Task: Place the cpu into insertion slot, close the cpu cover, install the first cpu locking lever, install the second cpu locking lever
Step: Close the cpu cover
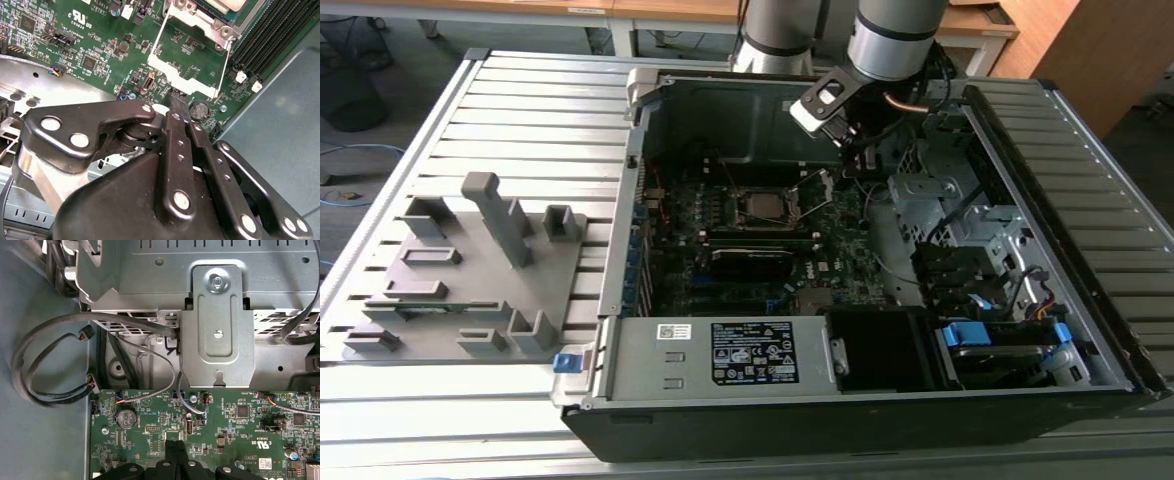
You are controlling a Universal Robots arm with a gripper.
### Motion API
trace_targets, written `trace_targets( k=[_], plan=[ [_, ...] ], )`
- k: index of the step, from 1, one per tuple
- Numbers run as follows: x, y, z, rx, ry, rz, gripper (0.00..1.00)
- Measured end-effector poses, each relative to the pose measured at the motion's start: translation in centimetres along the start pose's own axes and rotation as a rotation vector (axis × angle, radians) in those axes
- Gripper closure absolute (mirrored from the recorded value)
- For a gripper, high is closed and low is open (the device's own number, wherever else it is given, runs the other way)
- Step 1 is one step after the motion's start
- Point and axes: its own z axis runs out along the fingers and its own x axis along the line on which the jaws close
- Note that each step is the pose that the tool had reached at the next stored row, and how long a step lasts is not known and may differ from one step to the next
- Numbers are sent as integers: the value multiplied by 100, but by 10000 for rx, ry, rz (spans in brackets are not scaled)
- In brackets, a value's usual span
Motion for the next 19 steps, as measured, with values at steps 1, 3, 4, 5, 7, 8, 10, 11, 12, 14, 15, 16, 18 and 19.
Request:
trace_targets(
  k=[1,3,4,5,7,8,10,11,12,14,15,16,18,19],
  plan=[
    [0,0,0,1,0,0,89],
    [0,0,0,2,-1,0,89],
    [0,-6,2,-5,2,0,89],
    [0,-15,2,-16,1,-2,89],
    [-1,-43,2,-47,0,-2,89],
    [-1,-64,2,-70,0,-2,89],
    [-2,-121,1,-145,2,-6,89],
    [-3,-155,0,-189,3,-6,89],
    [-4,-194,-1,-238,3,-8,89],
    [-6,-277,-3,-346,5,-11,89],
    [-6,-318,-3,-400,7,-15,89],
    [-7,-360,-4,-455,8,-15,89],
    [-8,-447,-4,-545,13,-17,89],
    [-9,-488,-4,-580,14,-19,89]
  ],
)
